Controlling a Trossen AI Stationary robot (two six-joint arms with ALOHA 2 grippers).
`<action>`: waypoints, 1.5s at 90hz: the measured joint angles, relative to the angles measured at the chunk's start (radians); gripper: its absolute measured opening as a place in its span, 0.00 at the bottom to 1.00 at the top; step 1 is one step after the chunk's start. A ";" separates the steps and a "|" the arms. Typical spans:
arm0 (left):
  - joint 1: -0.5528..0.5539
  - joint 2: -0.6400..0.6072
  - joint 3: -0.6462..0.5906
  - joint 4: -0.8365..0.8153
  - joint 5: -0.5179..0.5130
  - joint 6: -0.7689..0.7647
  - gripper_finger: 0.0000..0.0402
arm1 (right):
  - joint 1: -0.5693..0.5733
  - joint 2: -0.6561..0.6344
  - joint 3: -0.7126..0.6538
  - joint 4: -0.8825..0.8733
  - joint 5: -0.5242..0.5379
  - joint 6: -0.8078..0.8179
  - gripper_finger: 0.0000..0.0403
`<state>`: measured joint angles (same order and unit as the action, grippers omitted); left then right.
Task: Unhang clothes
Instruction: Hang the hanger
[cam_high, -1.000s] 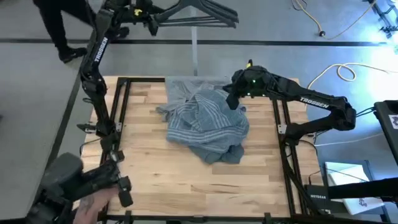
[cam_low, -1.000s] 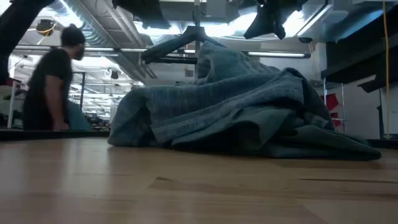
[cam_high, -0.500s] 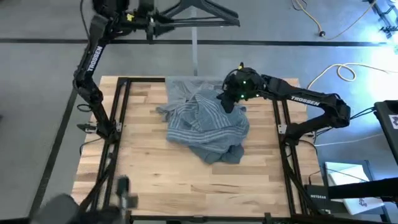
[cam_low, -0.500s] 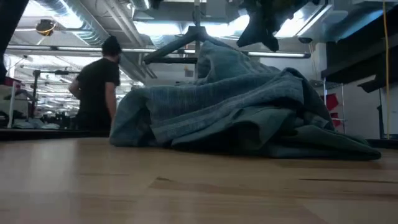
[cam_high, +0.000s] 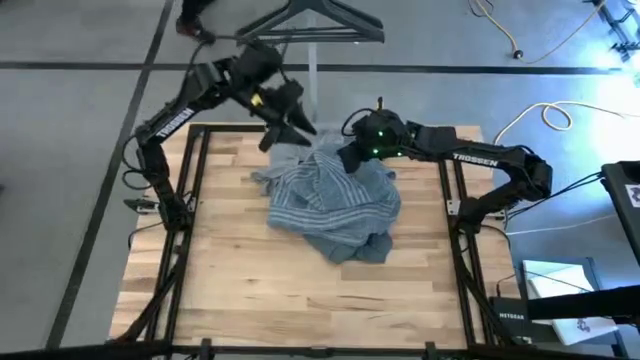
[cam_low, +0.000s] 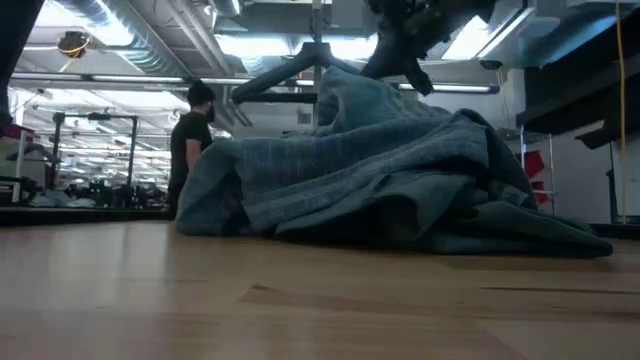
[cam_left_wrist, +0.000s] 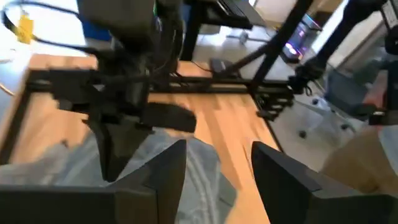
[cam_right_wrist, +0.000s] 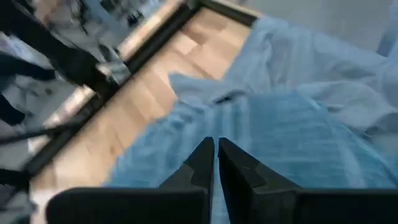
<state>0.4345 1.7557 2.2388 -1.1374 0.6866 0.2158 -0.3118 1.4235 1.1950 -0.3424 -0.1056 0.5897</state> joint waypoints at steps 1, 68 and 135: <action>-0.007 0.000 -0.004 0.004 -0.007 -0.004 0.41 | 0.005 0.000 0.000 0.000 0.001 0.003 0.01; -0.529 -0.240 -0.788 0.766 -0.669 -0.304 0.41 | 0.610 0.005 0.000 -0.383 0.592 0.670 0.01; -0.574 -0.262 -1.269 1.278 -0.820 -0.732 0.41 | 0.619 -0.226 -0.393 -0.404 0.094 0.111 0.00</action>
<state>-0.1391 1.4940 0.9703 0.1403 -0.1339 -0.5164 0.3073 1.1977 0.8024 -0.7468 -0.0114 0.7010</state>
